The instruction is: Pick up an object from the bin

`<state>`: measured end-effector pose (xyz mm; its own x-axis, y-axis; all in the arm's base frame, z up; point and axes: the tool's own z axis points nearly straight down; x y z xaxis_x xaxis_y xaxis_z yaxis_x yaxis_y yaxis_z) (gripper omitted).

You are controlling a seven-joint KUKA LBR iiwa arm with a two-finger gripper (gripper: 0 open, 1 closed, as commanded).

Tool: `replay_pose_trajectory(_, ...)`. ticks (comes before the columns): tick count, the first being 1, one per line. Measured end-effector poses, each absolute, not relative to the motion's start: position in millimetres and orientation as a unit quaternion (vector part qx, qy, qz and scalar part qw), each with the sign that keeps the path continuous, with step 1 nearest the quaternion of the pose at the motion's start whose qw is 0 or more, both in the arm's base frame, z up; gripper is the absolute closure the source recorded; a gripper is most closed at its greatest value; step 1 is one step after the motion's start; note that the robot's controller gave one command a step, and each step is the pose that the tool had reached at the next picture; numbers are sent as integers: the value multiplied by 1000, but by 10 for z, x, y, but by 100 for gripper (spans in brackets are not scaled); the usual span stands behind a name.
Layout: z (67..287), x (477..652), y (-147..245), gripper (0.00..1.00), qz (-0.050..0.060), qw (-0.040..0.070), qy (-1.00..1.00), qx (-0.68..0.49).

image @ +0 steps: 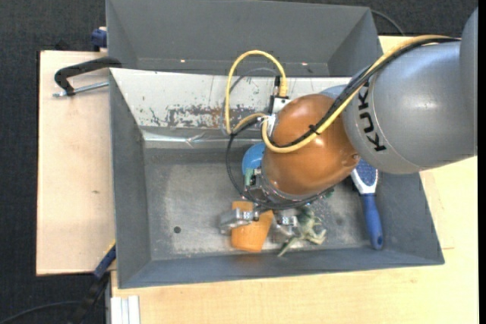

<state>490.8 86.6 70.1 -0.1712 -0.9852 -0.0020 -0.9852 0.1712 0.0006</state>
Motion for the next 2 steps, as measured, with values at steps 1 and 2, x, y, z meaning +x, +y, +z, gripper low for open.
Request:
replay_pose_trajectory(1, 698, 4907, 865, 100, 1, 0, 765, -644)
replay_pose_trajectory(2, 704, 4909, 881, 100, 1, 1, 766, -643)
